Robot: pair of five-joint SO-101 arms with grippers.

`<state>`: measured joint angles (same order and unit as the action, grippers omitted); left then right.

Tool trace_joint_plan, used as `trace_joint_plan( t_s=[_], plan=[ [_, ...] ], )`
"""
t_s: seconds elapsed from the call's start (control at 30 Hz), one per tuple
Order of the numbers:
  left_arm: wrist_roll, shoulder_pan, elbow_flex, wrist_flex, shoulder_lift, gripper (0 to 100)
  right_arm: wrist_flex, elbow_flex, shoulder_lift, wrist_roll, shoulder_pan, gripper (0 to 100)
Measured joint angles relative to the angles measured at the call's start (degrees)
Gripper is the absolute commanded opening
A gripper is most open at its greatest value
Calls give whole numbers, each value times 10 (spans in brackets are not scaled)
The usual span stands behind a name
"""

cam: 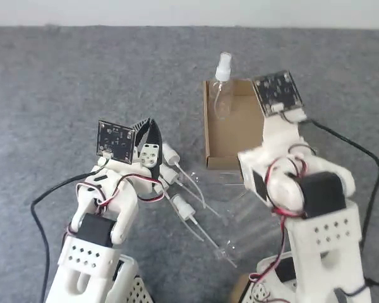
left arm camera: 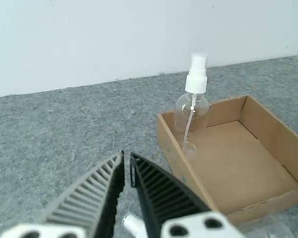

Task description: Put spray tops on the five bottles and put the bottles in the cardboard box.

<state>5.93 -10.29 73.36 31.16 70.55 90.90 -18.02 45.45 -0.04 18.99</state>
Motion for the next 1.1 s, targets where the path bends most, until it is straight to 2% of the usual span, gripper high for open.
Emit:
trace_joint_plan(
  t_s=[0.17,0.27,0.53,0.7,0.87,0.97,1.1],
  plan=[
    [0,0,0,0,0,10,45,-7,40,0,0,299],
    [0,0,0,0,0,10,47,-62,69,12,0,299],
    [0,0,0,0,0,10,22,-273,181,155,0,299],
    [0,0,0,0,0,10,10,-342,229,239,-1,299],
    [0,0,0,0,0,10,-9,-348,225,273,-1,299],
    [0,0,0,0,0,10,-27,-348,171,289,0,299],
    [0,0,0,0,0,10,-32,-348,108,386,-1,302]
  ],
)
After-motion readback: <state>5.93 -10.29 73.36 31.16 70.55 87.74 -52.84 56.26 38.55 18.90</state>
